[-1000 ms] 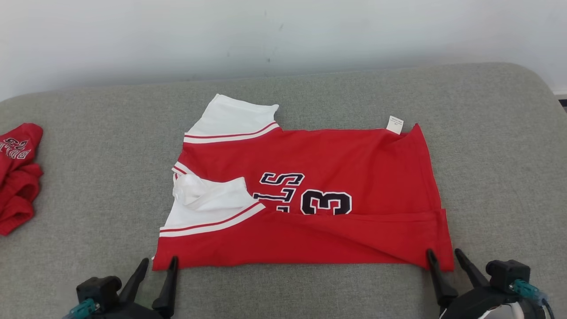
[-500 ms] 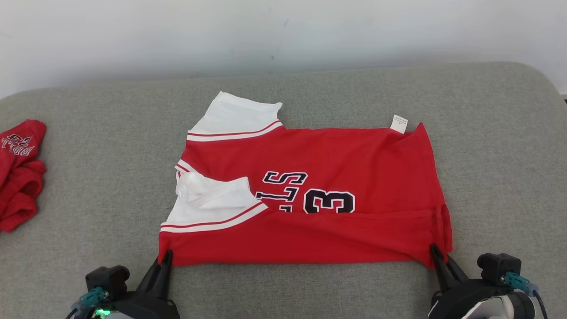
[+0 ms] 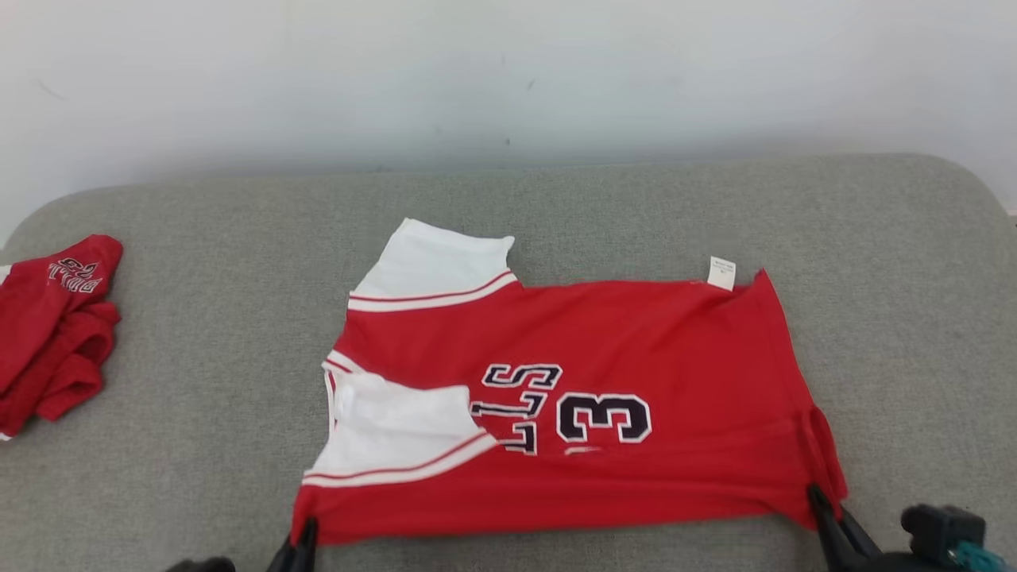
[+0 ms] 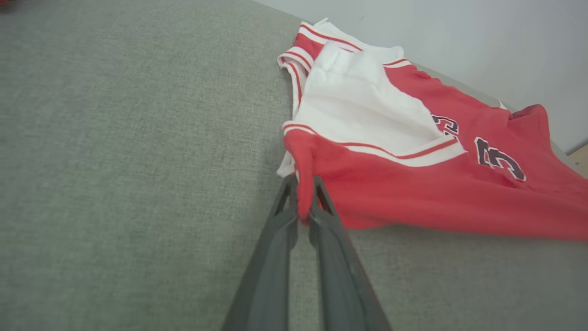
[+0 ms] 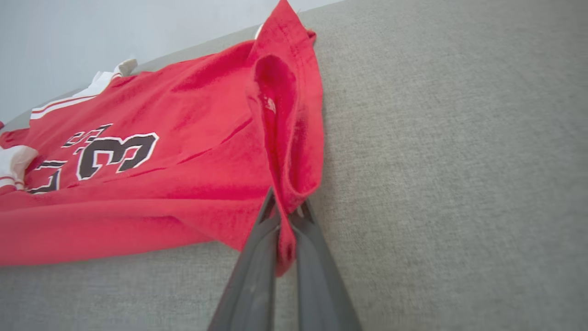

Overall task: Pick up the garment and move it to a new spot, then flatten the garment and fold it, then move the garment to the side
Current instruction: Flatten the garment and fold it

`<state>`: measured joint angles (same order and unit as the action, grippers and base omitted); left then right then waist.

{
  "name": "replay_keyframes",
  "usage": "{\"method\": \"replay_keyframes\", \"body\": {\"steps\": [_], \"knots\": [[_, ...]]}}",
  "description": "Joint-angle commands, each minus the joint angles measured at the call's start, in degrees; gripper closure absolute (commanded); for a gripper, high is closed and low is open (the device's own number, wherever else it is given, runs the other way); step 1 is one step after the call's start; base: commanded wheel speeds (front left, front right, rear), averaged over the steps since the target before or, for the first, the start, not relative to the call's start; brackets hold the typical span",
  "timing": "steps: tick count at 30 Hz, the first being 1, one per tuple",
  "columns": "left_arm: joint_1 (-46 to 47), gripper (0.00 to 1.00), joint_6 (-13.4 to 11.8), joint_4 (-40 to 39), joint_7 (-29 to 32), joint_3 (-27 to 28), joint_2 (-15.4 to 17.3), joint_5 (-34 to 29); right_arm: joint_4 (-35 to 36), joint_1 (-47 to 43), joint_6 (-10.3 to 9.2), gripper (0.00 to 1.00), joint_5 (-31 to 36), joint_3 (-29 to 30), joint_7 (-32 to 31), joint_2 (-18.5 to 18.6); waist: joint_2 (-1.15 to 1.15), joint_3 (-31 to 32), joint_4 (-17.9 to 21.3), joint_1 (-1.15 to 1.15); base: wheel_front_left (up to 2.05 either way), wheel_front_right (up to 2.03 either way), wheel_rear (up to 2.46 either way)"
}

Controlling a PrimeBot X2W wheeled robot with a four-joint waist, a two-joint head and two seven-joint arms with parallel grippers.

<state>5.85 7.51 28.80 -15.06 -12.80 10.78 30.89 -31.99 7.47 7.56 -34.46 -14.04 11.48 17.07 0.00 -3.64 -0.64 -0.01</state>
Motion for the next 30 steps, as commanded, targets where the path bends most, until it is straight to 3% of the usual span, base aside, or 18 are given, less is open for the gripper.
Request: {"method": "replay_keyframes", "body": {"steps": [1, 4, 5, 6, 7, 18, 30], "knots": [[-2.57, 1.0, -0.28, -1.23, -0.14, 0.69, -0.14, -0.68, 1.65, -2.89, -0.16, 1.0, -0.3, 1.43, -0.9, 1.17, 0.0, 0.43, -0.37, 0.01, 0.0, 0.0, 0.0], [-6.1, 1.0, -0.6, -3.31, -0.15, 1.17, -0.87, -1.14, 5.72, -8.27, -0.16, 1.0, -0.02, 4.51, -3.19, 1.71, 0.0, 0.71, -0.67, 0.01, 0.0, 0.0, 0.0], [-7.97, 1.0, -0.62, -3.71, -0.14, 0.86, -1.73, -0.83, 9.36, -11.81, -0.16, 0.91, 0.74, 7.26, -5.14, 0.21, 0.0, 0.91, -0.61, 0.01, 0.0, 0.0, 0.0], [-7.84, 0.55, -0.72, -4.12, -0.15, 0.99, -1.86, -1.01, 10.17, -12.38, -0.16, 0.91, 0.9, 7.95, -5.16, -0.28, 0.0, 1.02, -0.66, 0.01, 0.0, 0.0, 0.0], [-7.67, 0.0, -0.83, -4.52, -0.14, 1.25, -2.12, -1.12, 10.85, -12.86, -0.16, 0.0, 0.97, 8.67, -5.15, -0.93, 0.0, 1.28, -0.7, 0.01, 0.0, 0.0, 0.0], [-5.61, 0.0, -1.85, -10.07, -0.13, 6.08, -1.84, -4.27, 19.79, -12.48, -0.16, 0.0, 7.36, 12.63, -2.35, -3.67, 0.0, 2.73, -0.38, 0.01, 0.0, 0.0, 0.0], [-1.31, 0.0, -2.91, -16.57, -0.13, 11.33, -1.9, -13.05, 26.43, -10.67, -0.16, 0.0, 16.76, 12.61, 2.82, -8.31, 0.0, 2.91, -1.1, 0.01, 0.0, 0.0, 0.0]]}}
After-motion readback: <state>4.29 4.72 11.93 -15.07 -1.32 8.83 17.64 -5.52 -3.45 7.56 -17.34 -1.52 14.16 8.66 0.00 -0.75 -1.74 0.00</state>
